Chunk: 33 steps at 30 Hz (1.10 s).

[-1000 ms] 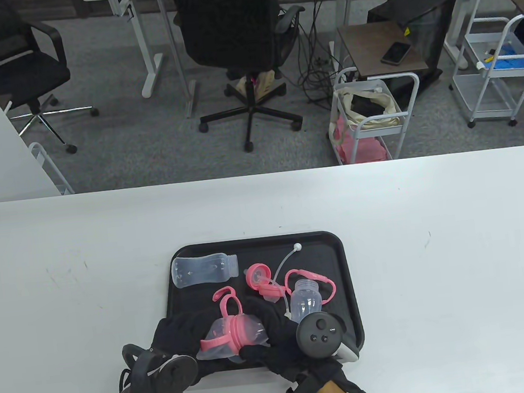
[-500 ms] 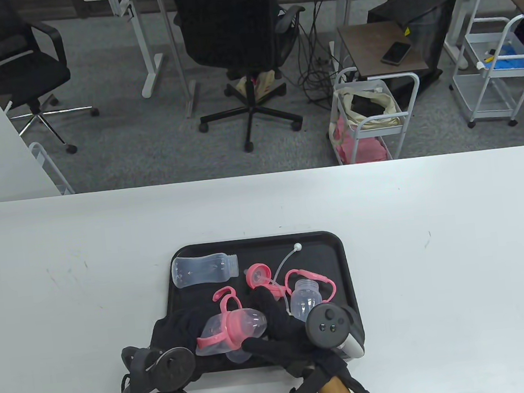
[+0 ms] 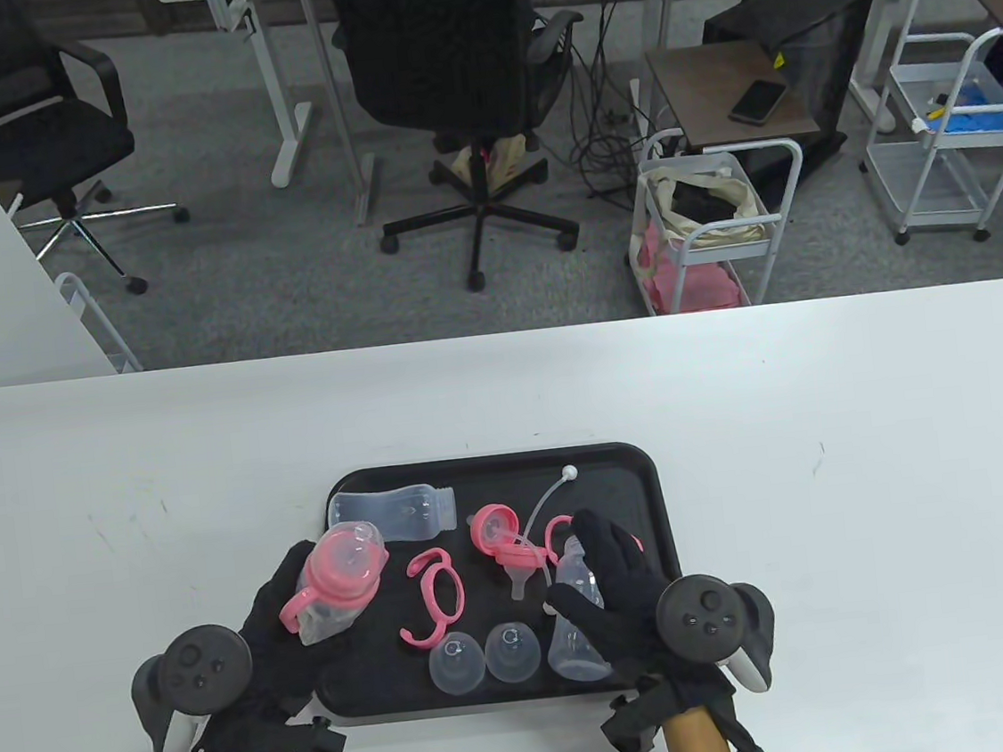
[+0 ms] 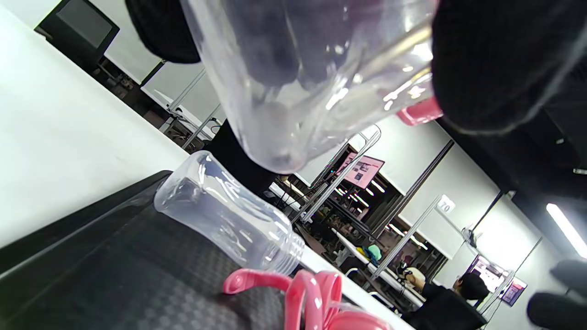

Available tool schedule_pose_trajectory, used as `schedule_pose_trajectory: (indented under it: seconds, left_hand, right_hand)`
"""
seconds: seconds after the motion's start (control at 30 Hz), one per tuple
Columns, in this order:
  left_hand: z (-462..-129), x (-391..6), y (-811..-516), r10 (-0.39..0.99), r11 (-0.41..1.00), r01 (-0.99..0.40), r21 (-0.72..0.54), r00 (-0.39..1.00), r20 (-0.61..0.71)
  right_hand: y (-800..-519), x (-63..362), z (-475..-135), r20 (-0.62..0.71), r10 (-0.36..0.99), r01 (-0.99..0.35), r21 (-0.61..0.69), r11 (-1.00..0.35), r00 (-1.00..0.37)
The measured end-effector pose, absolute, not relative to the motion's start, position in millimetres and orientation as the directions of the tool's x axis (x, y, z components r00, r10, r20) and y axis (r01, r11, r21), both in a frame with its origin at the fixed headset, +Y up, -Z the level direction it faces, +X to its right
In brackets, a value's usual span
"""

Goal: Assemble baby bottles from components

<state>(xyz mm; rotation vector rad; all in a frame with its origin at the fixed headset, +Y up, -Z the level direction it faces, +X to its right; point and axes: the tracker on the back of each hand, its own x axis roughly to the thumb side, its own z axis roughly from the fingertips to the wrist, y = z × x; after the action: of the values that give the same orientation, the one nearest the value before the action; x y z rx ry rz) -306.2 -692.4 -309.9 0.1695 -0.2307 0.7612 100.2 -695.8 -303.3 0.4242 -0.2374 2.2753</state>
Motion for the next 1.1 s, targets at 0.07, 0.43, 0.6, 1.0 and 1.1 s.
schedule_pose_trajectory:
  seconds: [0.07, 0.43, 0.6, 1.0, 1.1]
  left_hand:
    - [-312, -312, -690, 0.692, 0.682, -0.728, 0.074, 0.674, 0.259]
    - [-336, -358, -701, 0.882, 0.464, -0.885, 0.031, 0.465, 0.078]
    - [-345, -381, -704, 0.842, 0.535, -0.835, 0.127, 0.539, -0.009]
    - [-373, -417, -733, 0.84, 0.542, -0.819, 0.187, 0.52, -0.155]
    - [-383, -421, -744, 0.829, 0.555, -0.813, 0.174, 0.526, -0.187]
  right_hand:
    - [-697, 100, -304, 0.365, 0.649, -0.708, -0.041, -0.705, -0.667]
    - [-698, 100, -304, 0.366, 0.63, -0.689, -0.045, -0.723, -0.685]
    - [-698, 101, -304, 0.358, 0.623, -0.681, -0.054, -0.73, -0.696]
    - [-699, 108, -305, 0.319, 0.606, -0.659, -0.085, -0.748, -0.729]
    - [-700, 108, -305, 0.31, 0.605, -0.655, -0.082, -0.751, -0.733]
